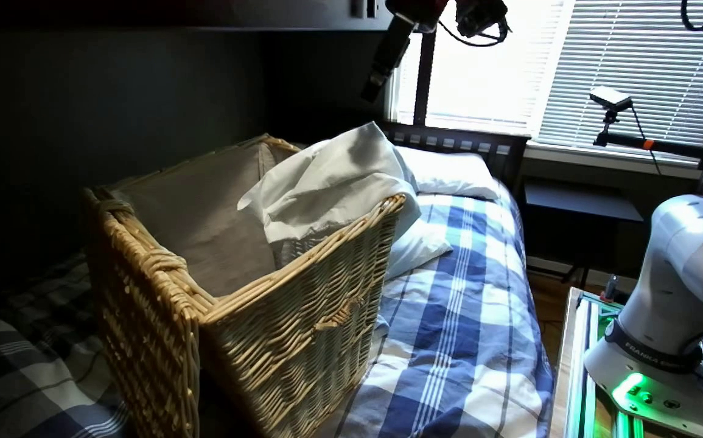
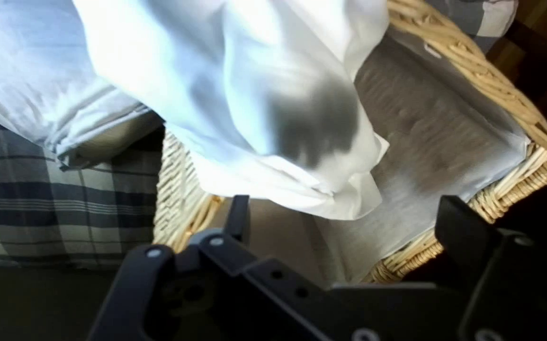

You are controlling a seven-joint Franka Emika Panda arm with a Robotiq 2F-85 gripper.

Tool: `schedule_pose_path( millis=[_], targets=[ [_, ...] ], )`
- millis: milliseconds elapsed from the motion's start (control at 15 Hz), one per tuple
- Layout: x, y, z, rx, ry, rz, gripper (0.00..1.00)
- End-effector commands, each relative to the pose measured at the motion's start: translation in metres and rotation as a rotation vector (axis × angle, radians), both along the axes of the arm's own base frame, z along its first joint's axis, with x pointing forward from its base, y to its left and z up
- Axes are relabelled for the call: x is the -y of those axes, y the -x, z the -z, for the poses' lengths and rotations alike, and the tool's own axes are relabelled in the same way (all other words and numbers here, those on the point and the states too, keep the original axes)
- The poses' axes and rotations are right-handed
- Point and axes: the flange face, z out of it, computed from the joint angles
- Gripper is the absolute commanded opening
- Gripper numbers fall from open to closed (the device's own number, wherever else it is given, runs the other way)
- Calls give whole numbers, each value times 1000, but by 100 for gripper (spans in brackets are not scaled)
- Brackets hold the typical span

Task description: Put the white pillow case onto the basket

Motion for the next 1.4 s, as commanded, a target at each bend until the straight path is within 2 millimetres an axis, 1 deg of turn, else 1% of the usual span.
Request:
schedule_pose_path(
  millis=[0, 67, 133, 200, 267, 467, 1333],
  targets=[
    [39, 24, -7, -58, 88, 85, 100],
    [50, 28, -8, -60, 109, 106, 100],
    [35, 15, -11, -44, 66, 60, 100],
    [40, 17, -14, -40, 69, 69, 100],
    [41, 17, -16, -38, 67, 69, 100],
    [37, 15, -12, -44, 70, 61, 100],
    [37, 15, -12, -45, 70, 61, 100]
  ],
)
